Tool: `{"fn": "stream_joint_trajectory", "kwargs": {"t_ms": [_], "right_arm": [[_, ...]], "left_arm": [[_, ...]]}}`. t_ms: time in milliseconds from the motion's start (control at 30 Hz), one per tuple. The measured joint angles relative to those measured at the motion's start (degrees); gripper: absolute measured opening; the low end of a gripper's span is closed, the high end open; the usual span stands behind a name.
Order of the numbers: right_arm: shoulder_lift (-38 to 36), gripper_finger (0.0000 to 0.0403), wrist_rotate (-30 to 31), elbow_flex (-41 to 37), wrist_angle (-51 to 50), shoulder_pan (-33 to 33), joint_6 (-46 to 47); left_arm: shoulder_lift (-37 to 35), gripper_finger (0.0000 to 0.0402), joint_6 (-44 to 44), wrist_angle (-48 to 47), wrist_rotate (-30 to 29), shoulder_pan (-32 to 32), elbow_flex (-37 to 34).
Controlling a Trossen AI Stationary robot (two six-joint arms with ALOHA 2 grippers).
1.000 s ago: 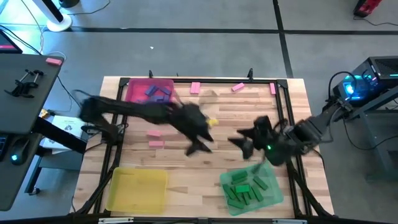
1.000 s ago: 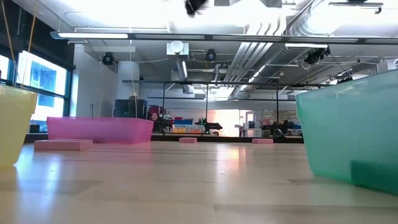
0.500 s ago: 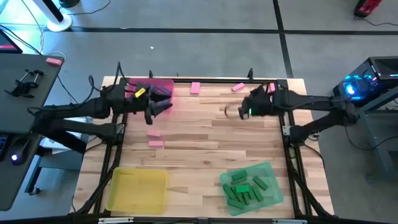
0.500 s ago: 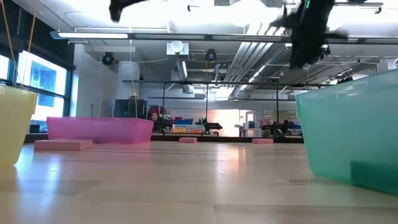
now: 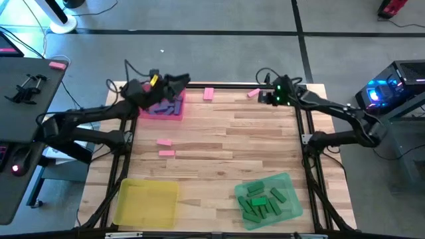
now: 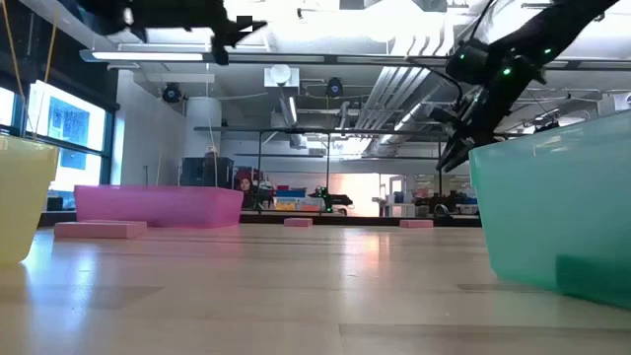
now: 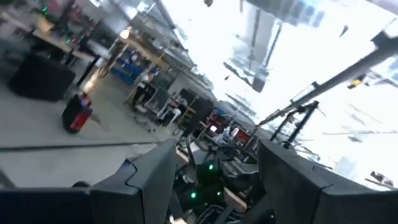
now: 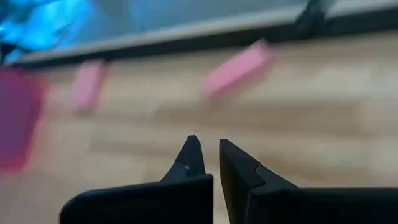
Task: Sort blocks
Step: Put the pink block into the yellow bin
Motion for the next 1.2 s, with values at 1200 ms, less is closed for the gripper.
{"fn": "stream_joint_trajectory", "kwargs": {"t_ms": [1200], "right_arm": [[35.1,0.0,24.1,35.2,-47.6,-14.4,6.2]], "left_arm": [[22.6,0.0208,-1.1,-0.8,59.0,27.2,27.1]]}}
